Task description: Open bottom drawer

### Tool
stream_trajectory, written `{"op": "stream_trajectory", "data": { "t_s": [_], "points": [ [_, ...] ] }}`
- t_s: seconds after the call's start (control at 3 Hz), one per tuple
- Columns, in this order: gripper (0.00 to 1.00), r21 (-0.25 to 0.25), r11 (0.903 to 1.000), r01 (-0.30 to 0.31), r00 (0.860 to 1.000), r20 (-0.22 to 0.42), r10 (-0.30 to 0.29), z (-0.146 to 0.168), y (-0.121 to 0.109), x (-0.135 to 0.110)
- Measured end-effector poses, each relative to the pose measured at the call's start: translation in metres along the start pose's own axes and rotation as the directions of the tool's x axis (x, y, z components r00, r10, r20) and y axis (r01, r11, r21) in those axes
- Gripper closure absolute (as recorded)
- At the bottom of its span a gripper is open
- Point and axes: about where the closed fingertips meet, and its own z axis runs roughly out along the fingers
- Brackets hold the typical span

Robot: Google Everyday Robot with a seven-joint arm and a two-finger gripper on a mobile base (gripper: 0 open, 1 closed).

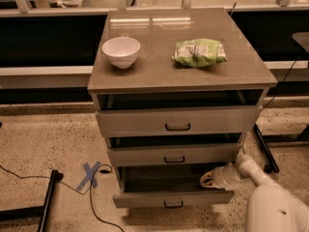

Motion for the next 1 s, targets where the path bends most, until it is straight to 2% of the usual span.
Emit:
{"op": "stream_trajectory", "data": {
  "t_s": [0.67, 1.0],
  "points": [
    [1.00, -0.033, 0.9990, -0.030, 1.000, -0.002, 0.030, 0.014, 0.004, 0.015],
    [1.00, -0.076, 0.9966, -0.033, 0.999, -0.017, 0.032, 0.019, 0.017, 0.020]
  ]
}}
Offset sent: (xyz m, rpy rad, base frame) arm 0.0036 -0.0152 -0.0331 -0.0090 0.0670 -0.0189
